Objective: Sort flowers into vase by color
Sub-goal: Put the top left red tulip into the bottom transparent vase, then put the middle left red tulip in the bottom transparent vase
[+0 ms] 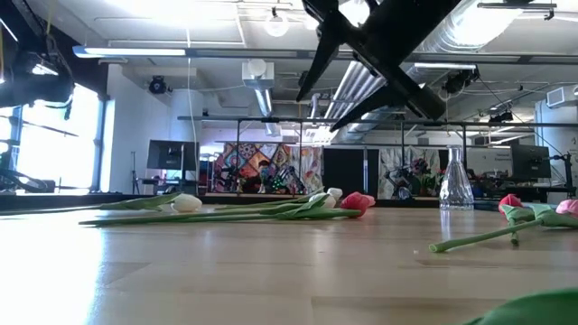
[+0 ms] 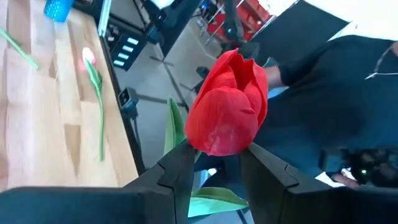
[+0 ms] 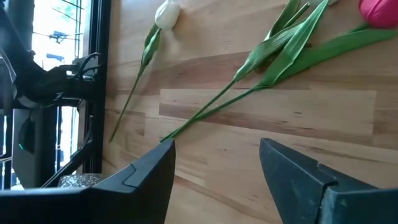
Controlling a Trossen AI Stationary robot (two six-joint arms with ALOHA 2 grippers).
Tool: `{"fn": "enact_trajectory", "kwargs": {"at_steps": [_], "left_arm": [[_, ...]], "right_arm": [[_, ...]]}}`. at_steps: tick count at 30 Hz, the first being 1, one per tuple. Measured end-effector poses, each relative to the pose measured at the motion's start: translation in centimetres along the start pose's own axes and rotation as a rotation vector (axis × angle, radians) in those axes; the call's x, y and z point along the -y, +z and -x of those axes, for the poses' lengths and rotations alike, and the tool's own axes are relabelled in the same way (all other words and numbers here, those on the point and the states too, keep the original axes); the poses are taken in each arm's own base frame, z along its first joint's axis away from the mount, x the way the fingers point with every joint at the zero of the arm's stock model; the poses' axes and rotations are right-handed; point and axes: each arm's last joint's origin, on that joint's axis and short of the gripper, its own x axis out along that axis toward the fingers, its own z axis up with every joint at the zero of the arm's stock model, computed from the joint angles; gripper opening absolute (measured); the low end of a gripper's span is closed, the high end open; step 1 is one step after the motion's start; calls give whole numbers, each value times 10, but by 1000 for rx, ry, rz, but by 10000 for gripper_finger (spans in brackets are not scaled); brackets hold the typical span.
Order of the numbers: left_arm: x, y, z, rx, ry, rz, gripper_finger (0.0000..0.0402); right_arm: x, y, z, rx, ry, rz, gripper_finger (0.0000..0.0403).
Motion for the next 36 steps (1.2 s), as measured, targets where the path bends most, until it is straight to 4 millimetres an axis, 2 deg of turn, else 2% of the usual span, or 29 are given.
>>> {"fn": "enact_trajectory", "kwargs": {"at_steps": [10, 17, 20, 23, 31, 36], "left_arm": [[2, -6, -10, -22, 56, 66, 121], [4, -9, -15, -19, 81, 107, 188], [5, -12, -19, -53, 78, 77, 225], [7, -14, -20, -118, 33, 24, 246], [10, 2, -1, -125, -84, 153, 250], [13, 15, 11, -94, -121, 95, 243]], "right_arm": [[0, 0, 1, -31, -4, 25, 225], [-5, -3, 2, -78, 43, 55, 225], [-7, -3, 2, -85, 63, 58, 225], [-7, -3, 2, -86, 62, 51, 225], [2, -2, 2, -88, -35, -32, 225], [12, -4, 3, -186, -147, -56, 225]]}}
